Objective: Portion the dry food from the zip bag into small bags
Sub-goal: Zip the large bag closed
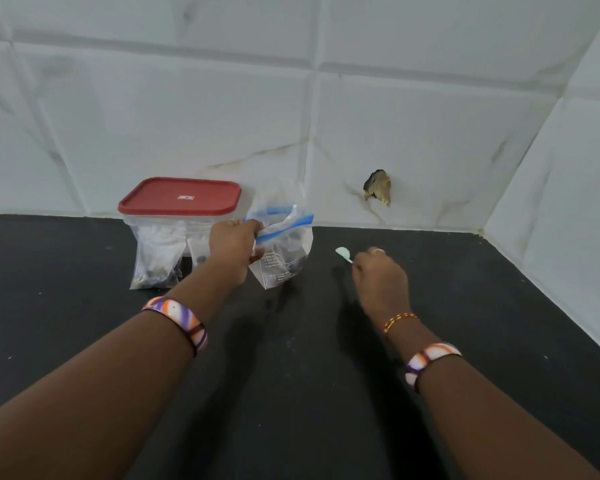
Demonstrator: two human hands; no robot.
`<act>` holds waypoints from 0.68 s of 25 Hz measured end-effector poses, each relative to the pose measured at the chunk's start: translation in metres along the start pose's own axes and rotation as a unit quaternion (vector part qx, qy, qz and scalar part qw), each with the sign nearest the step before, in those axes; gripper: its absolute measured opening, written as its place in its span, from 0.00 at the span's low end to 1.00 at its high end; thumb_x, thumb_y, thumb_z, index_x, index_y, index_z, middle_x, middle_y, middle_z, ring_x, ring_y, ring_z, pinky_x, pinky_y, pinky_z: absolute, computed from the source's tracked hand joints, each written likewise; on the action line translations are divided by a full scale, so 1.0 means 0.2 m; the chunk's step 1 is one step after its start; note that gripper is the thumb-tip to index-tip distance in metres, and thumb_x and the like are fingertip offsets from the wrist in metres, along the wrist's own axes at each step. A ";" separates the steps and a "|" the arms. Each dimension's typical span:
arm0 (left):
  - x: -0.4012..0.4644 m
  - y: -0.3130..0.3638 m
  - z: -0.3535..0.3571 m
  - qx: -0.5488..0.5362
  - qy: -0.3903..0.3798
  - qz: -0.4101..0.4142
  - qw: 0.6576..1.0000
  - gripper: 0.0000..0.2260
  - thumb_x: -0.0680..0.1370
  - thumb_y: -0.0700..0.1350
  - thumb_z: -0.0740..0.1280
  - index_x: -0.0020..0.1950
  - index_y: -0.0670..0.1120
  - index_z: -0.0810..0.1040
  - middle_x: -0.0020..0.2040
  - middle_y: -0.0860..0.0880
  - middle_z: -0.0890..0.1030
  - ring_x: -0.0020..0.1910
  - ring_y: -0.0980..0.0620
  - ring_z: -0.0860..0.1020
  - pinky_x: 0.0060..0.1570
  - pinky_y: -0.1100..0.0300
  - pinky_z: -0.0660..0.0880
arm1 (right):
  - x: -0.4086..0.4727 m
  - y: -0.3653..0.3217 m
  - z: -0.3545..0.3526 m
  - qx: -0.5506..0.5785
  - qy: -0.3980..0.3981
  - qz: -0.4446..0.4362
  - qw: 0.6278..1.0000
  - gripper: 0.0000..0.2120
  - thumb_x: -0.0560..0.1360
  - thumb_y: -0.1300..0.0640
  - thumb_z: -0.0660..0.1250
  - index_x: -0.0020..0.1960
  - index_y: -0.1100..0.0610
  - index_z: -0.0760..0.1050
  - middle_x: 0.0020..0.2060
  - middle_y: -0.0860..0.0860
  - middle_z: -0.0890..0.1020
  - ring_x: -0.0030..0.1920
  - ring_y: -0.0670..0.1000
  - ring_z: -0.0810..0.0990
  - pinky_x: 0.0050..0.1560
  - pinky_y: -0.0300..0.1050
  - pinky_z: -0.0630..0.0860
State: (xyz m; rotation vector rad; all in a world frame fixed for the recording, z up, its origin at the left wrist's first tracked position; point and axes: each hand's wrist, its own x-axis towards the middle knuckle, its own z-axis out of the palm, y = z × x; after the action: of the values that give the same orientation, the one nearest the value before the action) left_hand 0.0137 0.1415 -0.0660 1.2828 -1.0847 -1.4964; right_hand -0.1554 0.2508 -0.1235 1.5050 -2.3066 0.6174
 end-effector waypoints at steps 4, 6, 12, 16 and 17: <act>0.05 0.03 0.05 -0.077 -0.031 -0.059 0.995 0.06 0.77 0.44 0.67 0.45 0.42 0.74 0.44 0.46 0.74 0.37 0.51 0.73 0.29 0.65 0.72 | 0.11 -0.05 0.06 -0.163 -0.161 -0.106 0.968 0.11 0.78 0.63 0.58 0.58 0.62 0.73 0.56 0.58 0.76 0.50 0.57 0.79 0.44 0.45 0.72; 0.07 0.03 0.06 -0.081 -0.055 -0.065 0.993 0.08 0.76 0.48 0.67 0.43 0.44 0.74 0.45 0.46 0.75 0.42 0.50 0.75 0.33 0.63 0.74 | 0.14 -0.04 0.08 -0.140 -0.158 -0.067 0.975 0.11 0.79 0.58 0.59 0.57 0.60 0.76 0.54 0.56 0.78 0.51 0.56 0.79 0.43 0.45 0.70; 0.02 0.08 0.01 -0.026 -0.168 -0.068 0.983 0.11 0.76 0.53 0.66 0.42 0.46 0.79 0.45 0.49 0.77 0.44 0.49 0.76 0.55 0.48 0.75 | 0.25 -0.08 -0.06 0.586 -0.135 0.286 0.746 0.05 0.75 0.56 0.67 0.44 0.57 0.79 0.38 0.55 0.81 0.32 0.48 0.76 0.29 0.37 0.75; -0.10 0.16 -0.03 0.030 -0.230 -0.023 0.972 0.07 0.77 0.48 0.65 0.43 0.50 0.80 0.44 0.49 0.78 0.44 0.50 0.76 0.49 0.49 0.76 | 0.21 -0.09 -0.24 0.668 -0.285 0.275 0.630 0.05 0.73 0.57 0.68 0.46 0.58 0.77 0.36 0.53 0.82 0.35 0.49 0.80 0.33 0.40 0.80; -0.13 0.17 -0.04 0.035 -0.236 -0.006 0.971 0.05 0.77 0.46 0.65 0.44 0.50 0.80 0.44 0.49 0.78 0.43 0.50 0.76 0.47 0.50 0.77 | 0.20 -0.09 -0.27 0.689 -0.302 0.266 0.602 0.09 0.69 0.56 0.71 0.46 0.59 0.78 0.35 0.54 0.83 0.34 0.49 0.82 0.34 0.41 0.81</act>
State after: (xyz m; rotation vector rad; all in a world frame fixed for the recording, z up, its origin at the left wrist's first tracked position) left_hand 0.0257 0.1567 -0.0279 1.0010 -1.4433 -1.8411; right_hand -0.1530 0.2417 -0.0544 1.4686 -2.7771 3.0103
